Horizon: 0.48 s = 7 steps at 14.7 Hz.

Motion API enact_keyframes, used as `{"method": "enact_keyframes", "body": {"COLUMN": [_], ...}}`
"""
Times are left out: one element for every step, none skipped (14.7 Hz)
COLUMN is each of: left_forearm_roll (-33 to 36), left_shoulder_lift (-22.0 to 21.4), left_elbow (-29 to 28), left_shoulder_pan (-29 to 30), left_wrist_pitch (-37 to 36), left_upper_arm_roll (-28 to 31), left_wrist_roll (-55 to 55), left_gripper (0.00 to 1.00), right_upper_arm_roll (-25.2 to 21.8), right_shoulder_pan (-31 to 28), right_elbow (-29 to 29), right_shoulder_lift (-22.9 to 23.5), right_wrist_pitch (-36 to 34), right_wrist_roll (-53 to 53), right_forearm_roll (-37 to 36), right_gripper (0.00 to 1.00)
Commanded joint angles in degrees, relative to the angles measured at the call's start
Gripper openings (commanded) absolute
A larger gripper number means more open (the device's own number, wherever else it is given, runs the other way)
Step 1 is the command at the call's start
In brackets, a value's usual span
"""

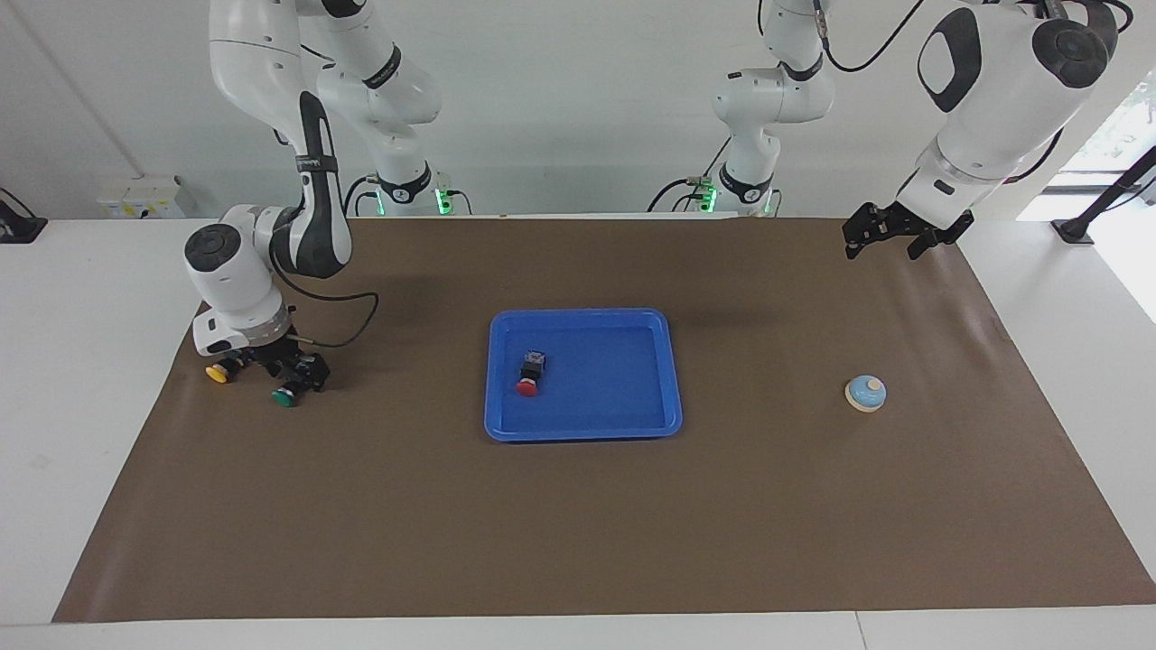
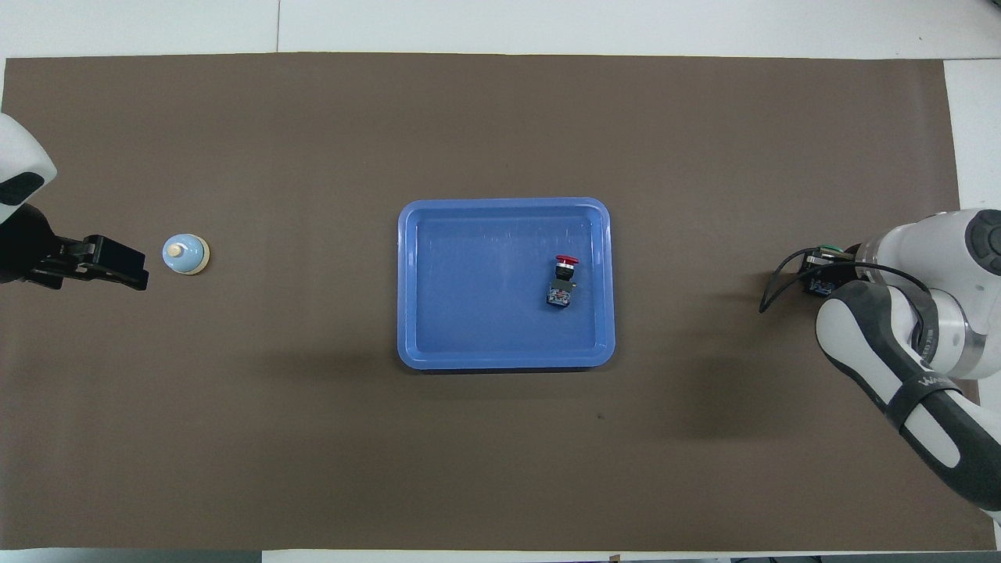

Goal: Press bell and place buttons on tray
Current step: 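Move the right gripper back and grasp the green-capped button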

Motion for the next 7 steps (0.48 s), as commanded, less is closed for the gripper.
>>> {"method": "enact_keyframes", "body": {"left_forearm_roll": [0.16,0.08,0.16,0.16,0.16,0.16,0.16], "left_shoulder_lift": [-0.23,-0.23,-0.23,-0.23,-0.23,-0.23,-0.23], "left_elbow": [0.41,0.41,0.41,0.41,0.41,0.41,0.41], "left_shoulder_pan": [-0.09,-0.09,-0.09,-0.09,-0.09,-0.09,-0.09], "left_wrist_pitch": [-0.41,-0.41,-0.41,-0.41,-0.41,-0.32,-0.41], "left_upper_arm_roll": [0.16,0.16,0.16,0.16,0.16,0.16,0.16], "left_wrist_roll": [-0.63,-0.63,-0.63,-0.63,-0.63,-0.63,-0.63], "left_gripper": [1.0,1.0,1.0,1.0,1.0,1.0,1.0], "right_upper_arm_roll": [1.35,1.36,1.45,1.45,1.36,1.45,1.45], "right_shoulder_pan": [0.59,1.81,3.39,5.84,8.31,10.94,14.27], "right_elbow": [2.08,4.88,8.22,12.43,16.65,20.52,24.04], "right_shoulder_lift": [-1.68,-1.59,-1.33,-0.98,-0.02,1.04,1.83], "right_wrist_pitch": [-5.33,-8.84,-12.87,-17.44,-21.49,-24.92,-27.83], "right_wrist_roll": [0.79,0.88,1.23,1.41,2.97,5.6,7.71], "right_forearm_roll": [-0.58,-0.49,-0.32,0.29,0.3,0.47,1.6], "right_gripper": [0.0,0.0,0.0,0.0,0.0,0.0,0.0]}}
